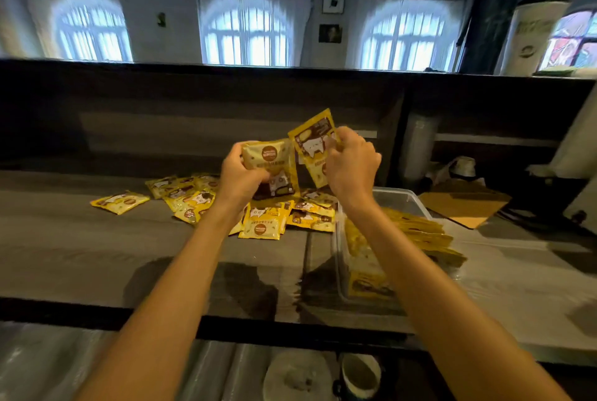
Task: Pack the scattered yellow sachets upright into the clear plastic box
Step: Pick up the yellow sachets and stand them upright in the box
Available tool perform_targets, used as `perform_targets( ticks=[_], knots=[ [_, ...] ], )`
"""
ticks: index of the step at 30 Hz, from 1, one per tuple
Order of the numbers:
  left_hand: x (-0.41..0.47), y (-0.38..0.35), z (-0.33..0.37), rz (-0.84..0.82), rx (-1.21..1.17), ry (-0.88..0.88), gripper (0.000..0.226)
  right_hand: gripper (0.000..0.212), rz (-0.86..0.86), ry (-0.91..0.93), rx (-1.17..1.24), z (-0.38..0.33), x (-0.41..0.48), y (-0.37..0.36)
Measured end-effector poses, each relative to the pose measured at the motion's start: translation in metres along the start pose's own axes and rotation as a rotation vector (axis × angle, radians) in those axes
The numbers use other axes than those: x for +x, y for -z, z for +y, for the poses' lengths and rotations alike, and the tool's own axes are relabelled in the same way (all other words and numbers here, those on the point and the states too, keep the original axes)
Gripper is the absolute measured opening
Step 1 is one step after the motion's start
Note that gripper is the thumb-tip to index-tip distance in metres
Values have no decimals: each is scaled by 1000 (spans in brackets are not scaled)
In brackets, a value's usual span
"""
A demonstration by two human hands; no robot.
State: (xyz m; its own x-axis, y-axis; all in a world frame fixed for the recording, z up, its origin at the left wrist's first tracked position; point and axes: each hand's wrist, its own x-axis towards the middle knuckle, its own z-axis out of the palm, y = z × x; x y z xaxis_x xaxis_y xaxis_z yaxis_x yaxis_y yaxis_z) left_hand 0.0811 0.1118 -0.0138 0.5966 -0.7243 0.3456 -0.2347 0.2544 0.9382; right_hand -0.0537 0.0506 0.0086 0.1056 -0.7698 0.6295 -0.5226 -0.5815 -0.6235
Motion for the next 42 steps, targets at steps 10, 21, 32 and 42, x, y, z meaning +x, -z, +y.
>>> perform_targets(
  ticks=[10, 21, 32, 42],
  knots=[
    [-2, -108, 10, -211, -35, -108, 14, 21, 80, -224, 54, 96, 28, 87],
    [-8, -121, -6, -352, 63, -52, 14, 7, -223, -366, 263, 136, 18, 80],
    [-21, -124, -13, -447, 154, -156, 27, 10, -298, -257, 343, 147, 8, 88],
    [-12, -108, -12, -661, 702, -174, 20, 15, -514, -248, 243, 155, 11, 89]
  ],
)
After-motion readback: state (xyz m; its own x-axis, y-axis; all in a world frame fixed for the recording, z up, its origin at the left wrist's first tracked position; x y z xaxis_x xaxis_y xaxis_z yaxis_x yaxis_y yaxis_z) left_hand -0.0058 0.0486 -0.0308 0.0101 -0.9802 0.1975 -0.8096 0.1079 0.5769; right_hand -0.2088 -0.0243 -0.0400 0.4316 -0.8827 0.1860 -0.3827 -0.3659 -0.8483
